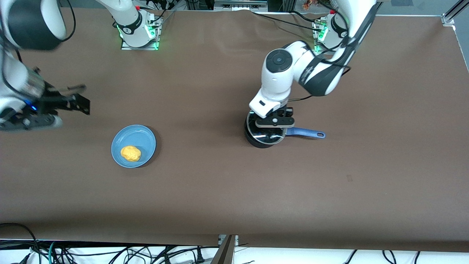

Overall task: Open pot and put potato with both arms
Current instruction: 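Lift the lid aside with the left gripper while the right gripper reaches the potato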

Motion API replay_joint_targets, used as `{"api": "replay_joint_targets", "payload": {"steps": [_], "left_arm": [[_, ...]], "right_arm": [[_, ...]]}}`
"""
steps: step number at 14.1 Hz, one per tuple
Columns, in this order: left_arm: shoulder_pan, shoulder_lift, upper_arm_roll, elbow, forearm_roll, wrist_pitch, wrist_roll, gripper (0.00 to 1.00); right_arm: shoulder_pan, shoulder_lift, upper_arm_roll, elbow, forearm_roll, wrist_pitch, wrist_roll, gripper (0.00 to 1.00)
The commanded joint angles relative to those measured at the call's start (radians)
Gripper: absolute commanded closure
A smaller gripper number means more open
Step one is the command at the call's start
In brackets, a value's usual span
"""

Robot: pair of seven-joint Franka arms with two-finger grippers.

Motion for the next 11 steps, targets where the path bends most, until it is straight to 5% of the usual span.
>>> {"api": "replay_joint_targets", "payload": {"steps": [1, 3, 7, 11], "left_arm": [[0.135, -0.092, -0.01, -0.015, -0.051, -0.058, 0.259, 0.46], [0.205, -0.132, 0.059, -0.015, -0.101, -0.087, 0.518, 0.46], [0.253, -0.138, 0.312, -0.014, -0.204, -0.083, 1.01, 0.45], [0.291, -0.059, 0.47, -0.023, -0.276, -0.025, 1.227, 0.42]], "right_arm": [[-0.004, 0.105, 0.001, -0.027, 0.004, 0.088, -0.068, 0.0], [0.001, 0.188, 0.003, -0.027, 0.003, 0.145, -0.128, 0.0], [0.033, 0.336, 0.005, -0.026, 0.0, 0.28, -0.248, 0.0], [0.058, 0.419, 0.005, -0.027, -0.002, 0.386, -0.314, 0.0]]}}
